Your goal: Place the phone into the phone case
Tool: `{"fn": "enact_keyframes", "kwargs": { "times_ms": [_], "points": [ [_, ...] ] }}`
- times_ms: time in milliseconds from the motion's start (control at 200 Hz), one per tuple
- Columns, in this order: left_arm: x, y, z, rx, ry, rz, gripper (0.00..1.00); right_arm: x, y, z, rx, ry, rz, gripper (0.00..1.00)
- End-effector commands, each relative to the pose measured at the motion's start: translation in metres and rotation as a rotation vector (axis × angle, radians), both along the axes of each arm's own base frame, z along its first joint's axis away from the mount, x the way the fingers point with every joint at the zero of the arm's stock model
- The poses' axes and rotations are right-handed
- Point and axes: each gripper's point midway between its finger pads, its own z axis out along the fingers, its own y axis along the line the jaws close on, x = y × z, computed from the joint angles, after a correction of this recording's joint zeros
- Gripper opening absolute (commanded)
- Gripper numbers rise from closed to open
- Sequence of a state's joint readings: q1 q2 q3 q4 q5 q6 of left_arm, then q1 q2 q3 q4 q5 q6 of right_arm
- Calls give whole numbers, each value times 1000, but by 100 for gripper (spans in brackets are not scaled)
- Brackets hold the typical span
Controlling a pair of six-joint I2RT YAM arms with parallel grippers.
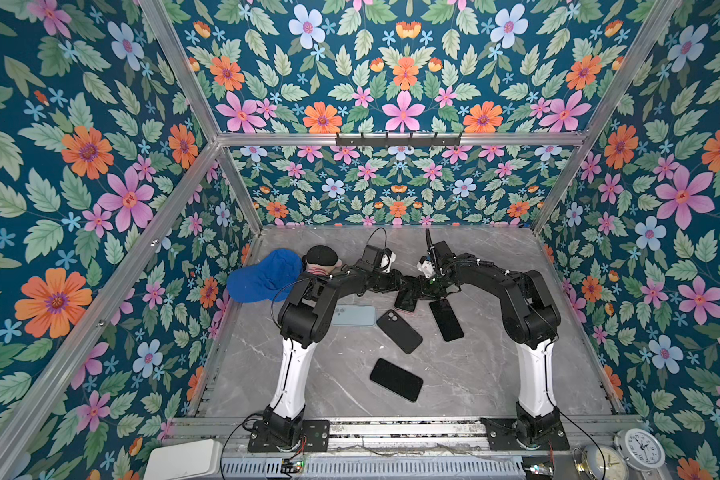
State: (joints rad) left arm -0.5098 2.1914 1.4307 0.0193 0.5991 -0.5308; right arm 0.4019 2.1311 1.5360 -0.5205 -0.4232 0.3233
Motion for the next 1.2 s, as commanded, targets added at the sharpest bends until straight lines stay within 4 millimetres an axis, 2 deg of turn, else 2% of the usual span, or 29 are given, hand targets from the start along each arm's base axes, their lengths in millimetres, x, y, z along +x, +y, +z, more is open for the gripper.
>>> {"fn": "enact_keyframes", "kwargs": {
  "times_ms": [0,95,215,320,480,735,1045,1200],
  "points": [
    [-17,19,-13,66,63,12,44,4,3,14,19,-25,-29,36],
    [-26,27,-11,75,70,19,44,-7,0,27,-16,-67,-21,39],
    [-36,33,-6,78,73,25,45,-29,-9,30,-133,-140,17,41],
    [-41,36,-3,74,70,32,46,-49,-13,25,-227,-206,65,44],
    [-47,39,-2,72,74,37,46,-67,-1,14,-300,-263,159,46],
    [-52,42,-4,79,84,37,46,-62,16,5,-305,-265,197,47],
    [-58,43,-7,103,98,16,40,-50,20,-4,-334,-262,191,47],
    [-58,44,-10,141,95,8,35,-44,15,-8,-363,-266,169,47]
  ]
}}
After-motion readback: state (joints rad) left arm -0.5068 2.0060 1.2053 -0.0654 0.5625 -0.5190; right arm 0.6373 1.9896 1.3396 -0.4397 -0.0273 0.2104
